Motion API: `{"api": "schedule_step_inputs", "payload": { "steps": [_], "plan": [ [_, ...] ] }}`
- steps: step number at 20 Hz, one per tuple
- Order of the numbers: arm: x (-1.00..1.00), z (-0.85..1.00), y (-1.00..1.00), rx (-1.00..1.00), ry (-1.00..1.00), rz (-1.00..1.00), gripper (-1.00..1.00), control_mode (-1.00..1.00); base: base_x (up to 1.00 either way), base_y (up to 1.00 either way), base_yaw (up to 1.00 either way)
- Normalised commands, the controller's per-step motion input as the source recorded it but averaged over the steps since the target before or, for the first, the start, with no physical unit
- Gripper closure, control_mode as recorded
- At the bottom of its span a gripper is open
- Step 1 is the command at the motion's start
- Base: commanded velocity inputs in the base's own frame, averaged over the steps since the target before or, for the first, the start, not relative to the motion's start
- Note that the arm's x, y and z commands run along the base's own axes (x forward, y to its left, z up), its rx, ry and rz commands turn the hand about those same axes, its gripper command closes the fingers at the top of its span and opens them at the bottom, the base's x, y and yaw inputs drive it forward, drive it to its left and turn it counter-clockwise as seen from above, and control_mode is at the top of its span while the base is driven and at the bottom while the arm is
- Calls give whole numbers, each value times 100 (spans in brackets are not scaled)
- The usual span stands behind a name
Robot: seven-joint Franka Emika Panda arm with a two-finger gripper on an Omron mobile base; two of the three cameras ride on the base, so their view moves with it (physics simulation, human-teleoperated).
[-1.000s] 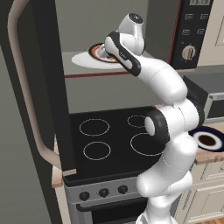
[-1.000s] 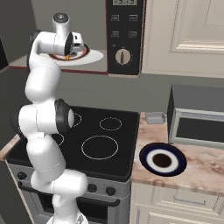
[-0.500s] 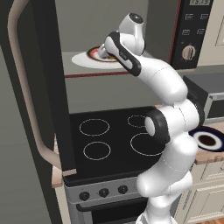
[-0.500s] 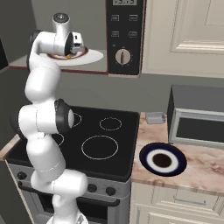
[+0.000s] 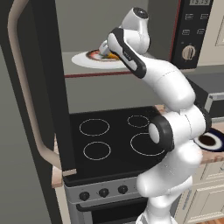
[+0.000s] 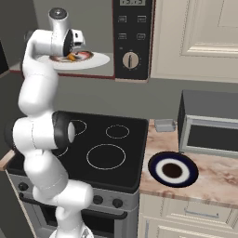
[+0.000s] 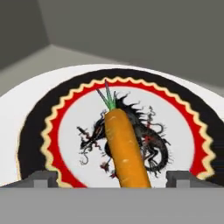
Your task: Pick the carrot from the counter and place it in the microwave.
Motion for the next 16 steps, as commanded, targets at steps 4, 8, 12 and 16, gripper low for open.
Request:
{"api": "schedule_step_inputs", "payload": {
  "steps": [4, 8, 12, 16],
  "plan": [
    [-91, 33, -9, 0, -14, 0, -100, -100, 0, 0, 0],
    [-100, 7, -15, 0, -8, 0, -100, -100, 0, 0, 0],
    [-100, 0, -16, 0, -8, -7, -100, -100, 0, 0, 0],
    [-100, 2, -27, 2, -10, -11, -100, -100, 0, 0, 0]
  ]
}}
